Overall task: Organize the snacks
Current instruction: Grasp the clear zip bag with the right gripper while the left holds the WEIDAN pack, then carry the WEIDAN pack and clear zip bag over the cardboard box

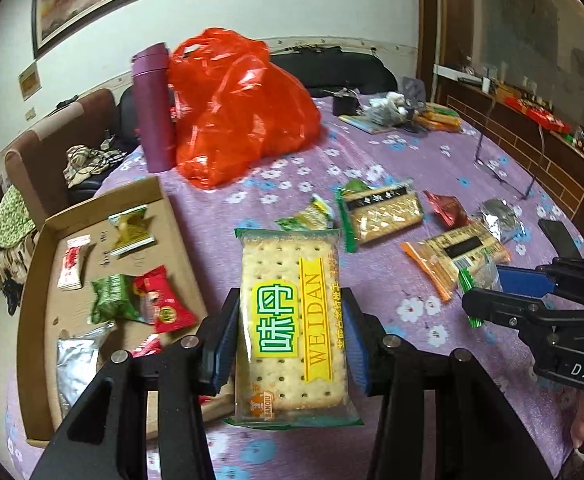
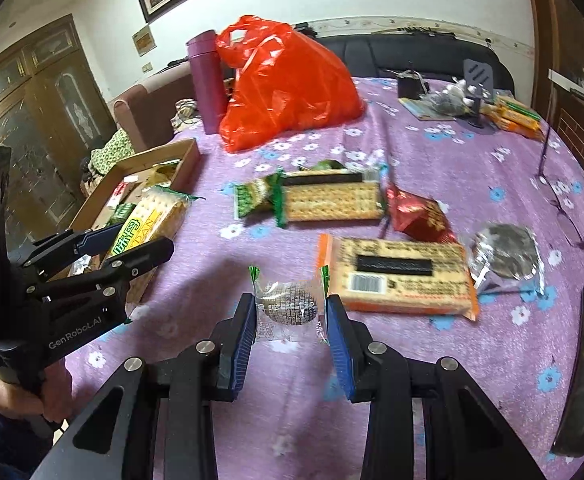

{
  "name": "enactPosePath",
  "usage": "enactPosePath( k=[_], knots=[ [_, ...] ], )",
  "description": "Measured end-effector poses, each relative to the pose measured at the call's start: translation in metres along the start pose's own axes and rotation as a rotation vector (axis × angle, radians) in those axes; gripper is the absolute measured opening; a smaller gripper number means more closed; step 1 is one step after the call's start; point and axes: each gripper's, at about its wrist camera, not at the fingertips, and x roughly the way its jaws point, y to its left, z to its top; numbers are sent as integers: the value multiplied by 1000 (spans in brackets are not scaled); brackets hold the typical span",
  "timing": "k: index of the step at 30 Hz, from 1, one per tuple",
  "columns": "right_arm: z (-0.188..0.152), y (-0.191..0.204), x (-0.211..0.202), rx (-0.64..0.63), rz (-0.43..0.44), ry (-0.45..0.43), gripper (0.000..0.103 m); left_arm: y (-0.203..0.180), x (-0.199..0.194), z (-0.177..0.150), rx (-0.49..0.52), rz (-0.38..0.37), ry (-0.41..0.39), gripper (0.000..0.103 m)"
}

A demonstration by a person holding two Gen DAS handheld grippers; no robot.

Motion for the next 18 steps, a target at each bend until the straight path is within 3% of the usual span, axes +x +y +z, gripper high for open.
enactPosePath(
  k=[11, 18],
  knots=[
    [37, 68, 25, -58, 132, 19, 39, 93, -16, -4, -186, 67, -31, 46],
    [67, 115, 62, -50, 242, 71, 39, 165, -10, -15, -316, 129, 5, 46]
  ],
)
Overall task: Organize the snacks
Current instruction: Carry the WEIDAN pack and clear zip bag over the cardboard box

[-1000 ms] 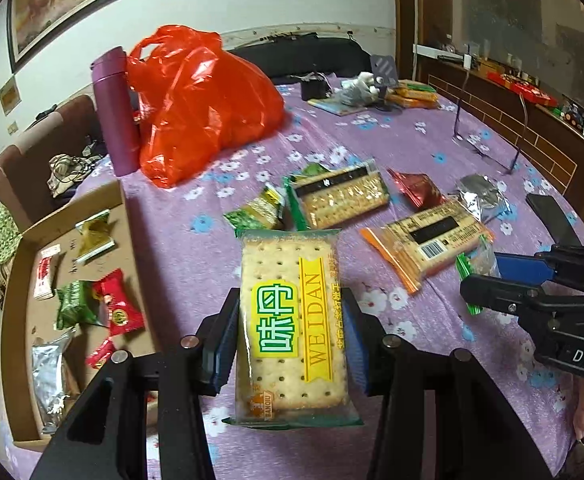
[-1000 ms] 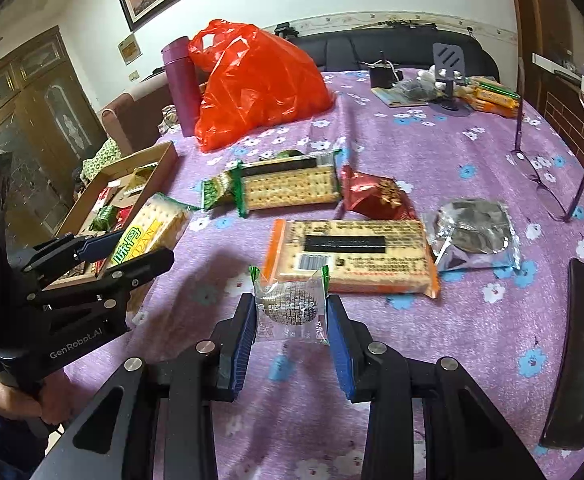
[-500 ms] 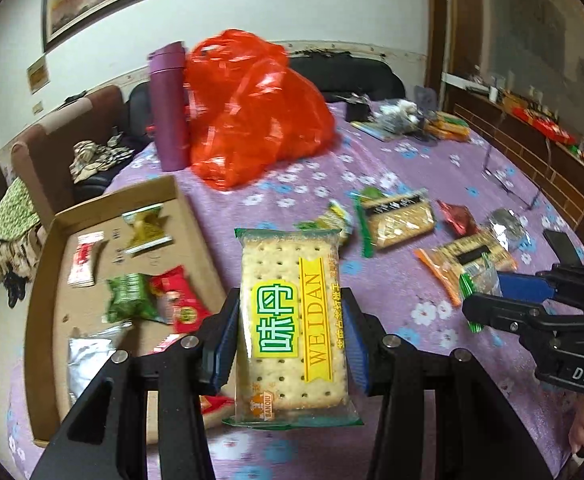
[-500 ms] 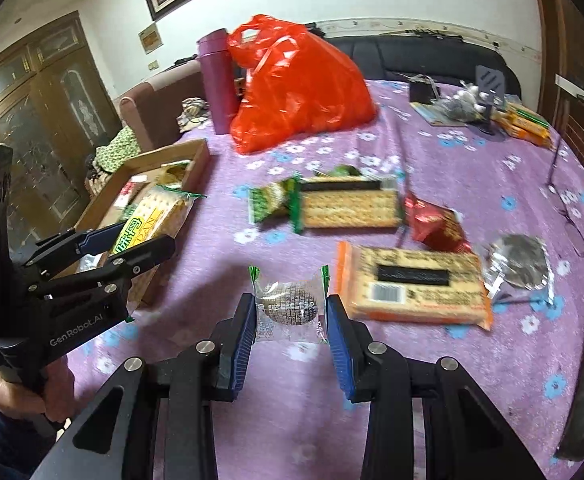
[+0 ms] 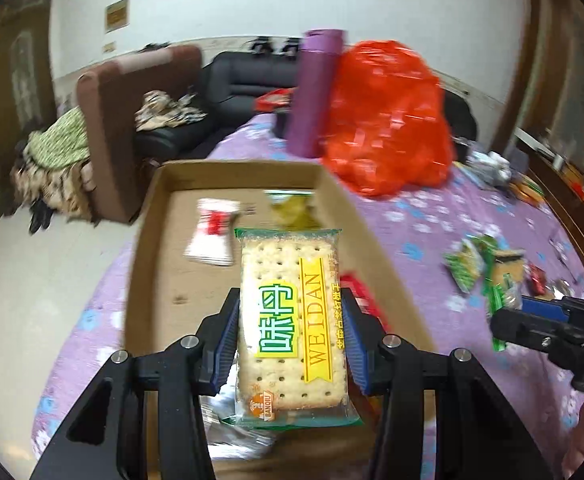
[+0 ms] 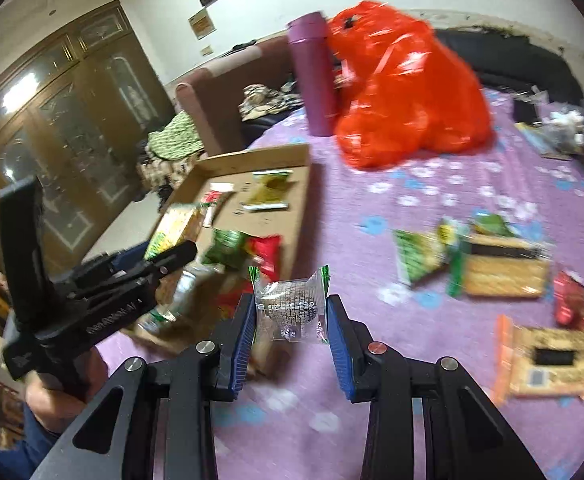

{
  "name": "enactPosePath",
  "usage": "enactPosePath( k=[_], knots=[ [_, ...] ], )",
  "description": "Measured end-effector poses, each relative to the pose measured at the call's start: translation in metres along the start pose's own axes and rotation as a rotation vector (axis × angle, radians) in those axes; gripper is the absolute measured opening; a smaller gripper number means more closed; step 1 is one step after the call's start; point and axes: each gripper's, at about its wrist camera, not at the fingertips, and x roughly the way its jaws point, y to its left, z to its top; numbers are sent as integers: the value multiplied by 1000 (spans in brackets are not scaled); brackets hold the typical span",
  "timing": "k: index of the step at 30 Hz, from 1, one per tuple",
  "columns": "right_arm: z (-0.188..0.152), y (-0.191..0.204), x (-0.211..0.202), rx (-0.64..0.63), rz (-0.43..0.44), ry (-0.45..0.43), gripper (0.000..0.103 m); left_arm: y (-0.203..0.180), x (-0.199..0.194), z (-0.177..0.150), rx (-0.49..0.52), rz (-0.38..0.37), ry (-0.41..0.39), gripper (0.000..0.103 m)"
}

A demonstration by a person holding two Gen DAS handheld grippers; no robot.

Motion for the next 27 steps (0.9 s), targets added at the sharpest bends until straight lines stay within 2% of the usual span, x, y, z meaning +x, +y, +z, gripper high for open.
enactPosePath(
  k=[5, 12, 21, 27],
  knots=[
    [23, 16, 43, 31, 55, 61, 39, 32, 19, 4, -73, 25, 48, 46],
    [51, 21, 100, 84, 78, 118, 40, 37, 30, -2, -75, 33, 83, 46],
    [72, 16, 141, 133, 49, 142, 40, 45, 43, 7, -101, 41, 116, 46],
    [75, 14, 151, 137, 31, 154, 40, 47, 47, 7, -105, 49, 137, 46]
  ],
)
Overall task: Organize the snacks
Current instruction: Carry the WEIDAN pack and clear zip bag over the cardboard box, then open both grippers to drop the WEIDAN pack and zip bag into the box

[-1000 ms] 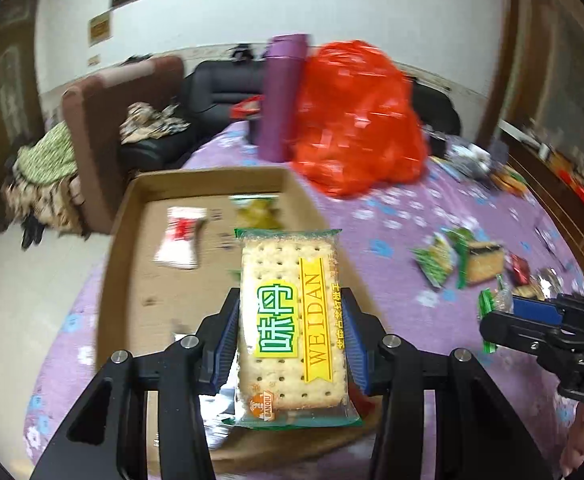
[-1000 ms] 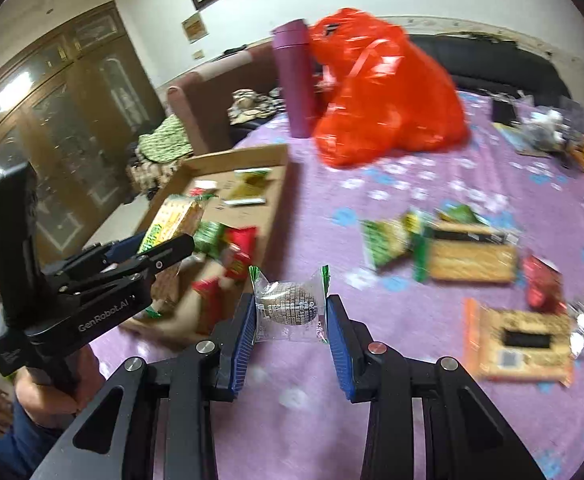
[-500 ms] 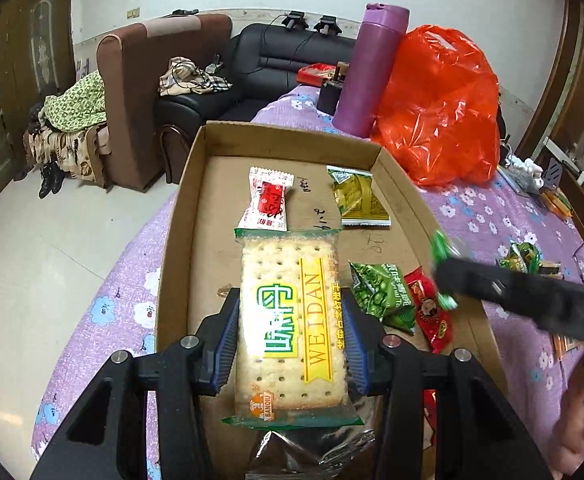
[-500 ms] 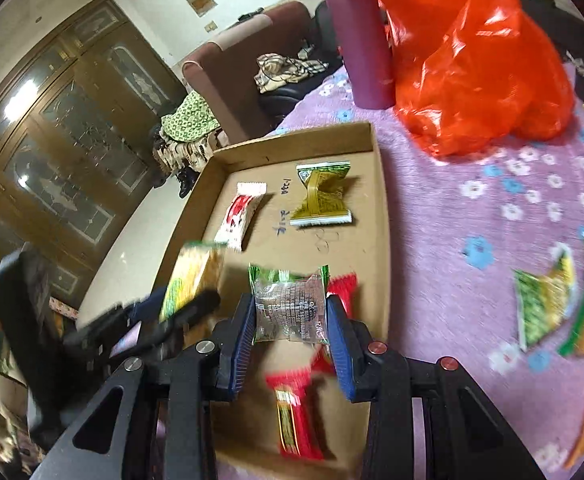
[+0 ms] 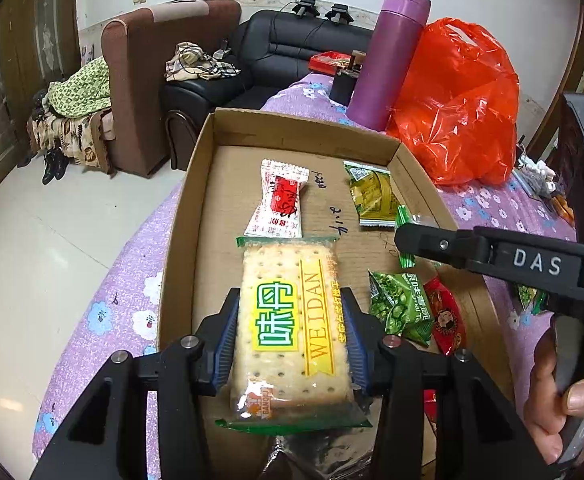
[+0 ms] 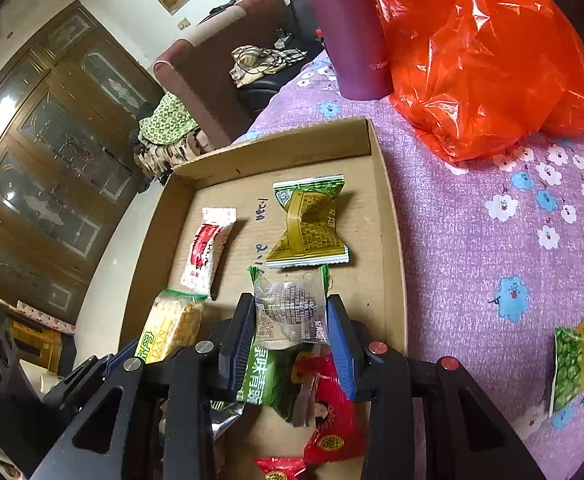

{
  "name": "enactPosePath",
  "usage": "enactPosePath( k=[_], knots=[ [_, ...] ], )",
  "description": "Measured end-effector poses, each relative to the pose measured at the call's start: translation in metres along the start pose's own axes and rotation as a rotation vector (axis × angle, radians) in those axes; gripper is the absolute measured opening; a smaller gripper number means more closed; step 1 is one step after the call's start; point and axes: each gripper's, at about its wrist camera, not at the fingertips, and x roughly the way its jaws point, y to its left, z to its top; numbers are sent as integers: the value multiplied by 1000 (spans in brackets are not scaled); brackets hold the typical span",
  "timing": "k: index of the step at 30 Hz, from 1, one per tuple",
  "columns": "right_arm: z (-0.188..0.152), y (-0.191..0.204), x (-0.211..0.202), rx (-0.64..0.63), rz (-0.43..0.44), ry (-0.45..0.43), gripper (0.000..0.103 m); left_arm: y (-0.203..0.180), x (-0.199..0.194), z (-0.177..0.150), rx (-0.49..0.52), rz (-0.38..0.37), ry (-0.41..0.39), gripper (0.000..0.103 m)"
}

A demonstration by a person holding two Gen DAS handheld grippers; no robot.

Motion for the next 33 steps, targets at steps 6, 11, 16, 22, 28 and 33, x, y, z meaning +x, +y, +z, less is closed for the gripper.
enactPosePath(
  k=[6, 11, 16, 22, 28, 33],
  knots=[
    [0, -1, 5, -5, -10, 11, 44, 1, 0, 0, -1, 1, 1, 46],
    [-1, 1, 3, -22, -21, 7, 47, 1, -1, 0, -2, -6, -1, 50],
    [-1, 2, -4, -26, -15, -6, 48, 1, -6, 0, -6, -13, -14, 53],
    [-8, -1, -19, -8, 9, -27, 49, -2, -16, -1, -2, -17, -32, 53],
    [-21, -11, -43, 11, 34, -56, 49, -12, -25, -3, 12, -22, -49, 54],
    [-37, -29, -69, 44, 59, -84, 49, -27, -35, -5, 40, -37, -68, 54]
  ],
)
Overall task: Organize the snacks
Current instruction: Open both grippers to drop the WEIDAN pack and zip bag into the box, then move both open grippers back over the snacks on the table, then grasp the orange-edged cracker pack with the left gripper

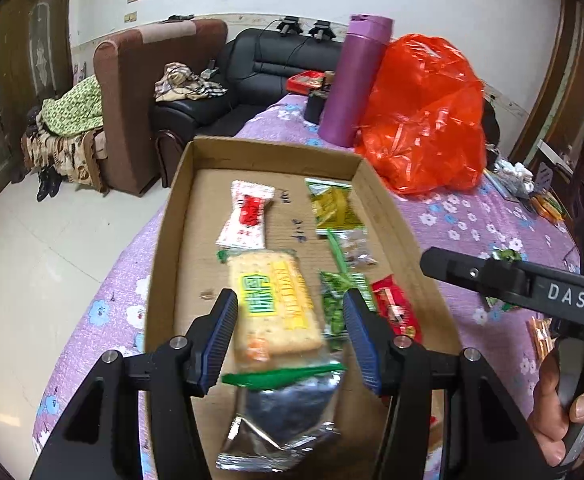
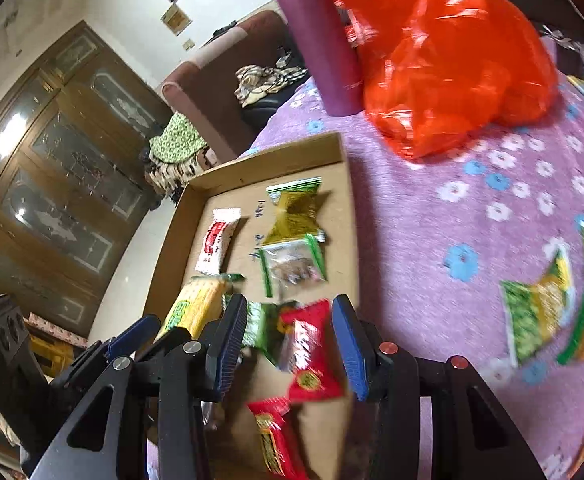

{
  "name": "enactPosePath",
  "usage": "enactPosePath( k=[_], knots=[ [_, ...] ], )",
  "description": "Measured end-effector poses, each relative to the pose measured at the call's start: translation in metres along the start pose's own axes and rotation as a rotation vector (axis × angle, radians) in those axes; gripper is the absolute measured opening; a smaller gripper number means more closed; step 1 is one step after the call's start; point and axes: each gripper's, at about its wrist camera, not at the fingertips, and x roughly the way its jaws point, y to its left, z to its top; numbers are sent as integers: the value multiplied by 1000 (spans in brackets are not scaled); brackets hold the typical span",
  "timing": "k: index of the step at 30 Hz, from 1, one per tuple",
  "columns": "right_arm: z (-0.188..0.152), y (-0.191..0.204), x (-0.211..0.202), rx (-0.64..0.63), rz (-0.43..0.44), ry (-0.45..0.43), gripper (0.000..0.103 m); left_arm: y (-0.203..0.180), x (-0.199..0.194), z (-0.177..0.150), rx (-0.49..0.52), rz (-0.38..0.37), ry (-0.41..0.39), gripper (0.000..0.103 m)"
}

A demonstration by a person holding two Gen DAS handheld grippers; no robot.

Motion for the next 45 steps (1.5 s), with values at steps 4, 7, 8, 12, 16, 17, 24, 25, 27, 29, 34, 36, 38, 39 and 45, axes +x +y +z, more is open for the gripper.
enactPosePath(
  k=[4, 7, 8, 12, 16, 17, 24, 25, 27, 29, 34, 36, 38, 39, 45],
  knots=[
    [-8, -17, -18, 28, 4, -18, 49, -20, -6, -1, 36, -14, -10, 54],
    [-14, -33, -30, 51, 1, -30, 49, -38, -8, -4, 72, -21, -11, 54],
    [-15, -37, -34, 58, 1, -33, 49, -44, -9, -5, 85, -24, -11, 54],
    [-21, -60, -51, 95, -2, -53, 49, -66, -10, -9, 127, -34, -8, 54],
    [-25, -79, -67, 123, 2, -67, 49, -90, -11, -13, 172, -42, -1, 54],
    [-26, -83, -72, 127, 4, -71, 49, -96, -11, -14, 186, -45, 1, 54],
    [-30, -120, -118, 159, -7, -147, 49, -138, -8, -24, 275, -71, 21, 54],
    [-30, -129, -128, 170, -12, -166, 50, -145, -8, -26, 288, -85, 24, 54],
    [-29, -150, -147, 209, -23, -210, 50, -160, -7, -28, 316, -122, 39, 56],
    [-29, -169, -163, 237, -36, -250, 52, -178, -5, -29, 349, -186, 55, 62],
    [-37, -217, -193, 316, -82, -340, 53, -236, 8, -32, 467, -316, 98, 75],
    [-41, -231, -198, 339, -95, -358, 53, -258, 17, -34, 511, -349, 123, 76],
    [-44, -245, -200, 366, -100, -373, 53, -282, 28, -38, 560, -372, 151, 76],
    [-45, -251, -201, 376, -101, -379, 53, -294, 31, -39, 584, -385, 158, 76],
    [-52, -271, -213, 434, -95, -415, 53, -347, 50, -50, 744, -441, 177, 83]
  ],
)
